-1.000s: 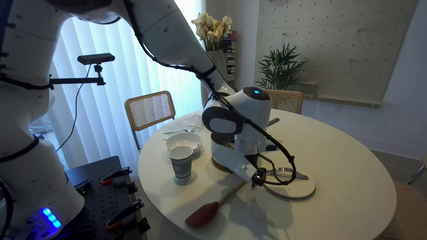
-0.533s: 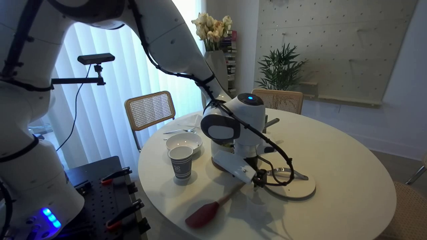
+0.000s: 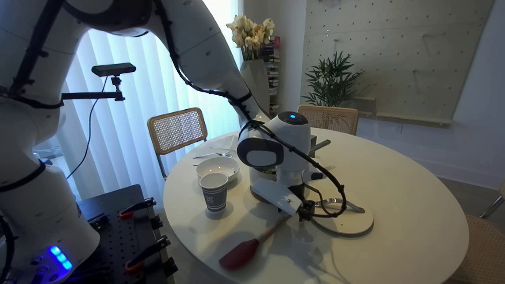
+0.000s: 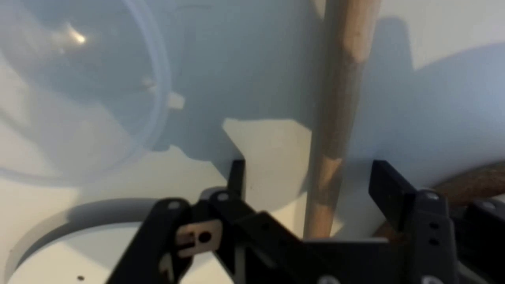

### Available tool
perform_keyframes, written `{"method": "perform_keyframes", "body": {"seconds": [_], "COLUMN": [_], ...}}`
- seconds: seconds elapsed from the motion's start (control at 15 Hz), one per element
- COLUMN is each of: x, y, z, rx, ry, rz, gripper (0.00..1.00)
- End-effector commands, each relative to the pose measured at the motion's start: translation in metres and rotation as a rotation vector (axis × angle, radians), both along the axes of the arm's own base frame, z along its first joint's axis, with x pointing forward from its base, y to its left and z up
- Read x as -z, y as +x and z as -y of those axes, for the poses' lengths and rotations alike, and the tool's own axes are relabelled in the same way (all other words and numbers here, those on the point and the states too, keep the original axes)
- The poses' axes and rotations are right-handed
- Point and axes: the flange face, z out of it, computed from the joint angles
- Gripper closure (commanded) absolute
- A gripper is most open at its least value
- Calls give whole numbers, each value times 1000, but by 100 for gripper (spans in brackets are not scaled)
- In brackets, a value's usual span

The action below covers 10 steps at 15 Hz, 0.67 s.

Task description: Remove the lid from the white pot, pick up the broccoli from the white bowl and place it inside the pot, move the tissue square to the left, pick up the spatula and use it to stir inside the white pot, place the spatula on the table, place the white lid on top of the pot

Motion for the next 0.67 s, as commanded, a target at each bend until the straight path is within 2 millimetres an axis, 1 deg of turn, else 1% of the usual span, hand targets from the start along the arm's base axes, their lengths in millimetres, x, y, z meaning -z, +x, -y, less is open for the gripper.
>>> {"method": "perform_keyframes", "body": {"seconds": [0.0,0.13,0.4,0.47,0.53,0.6], "x": [-4,-6,-10,-10,-11,-12], "y": [5,6,8,9,9,9], "z": [0,3,8,7,7,7], "rx": [22,25,48,55,58,62], "ry": [-17,-24,-22,-19,-18,-16], "rz": [26,36,38,38,37,35], "gripper": [51,64,95,100,100,96]}}
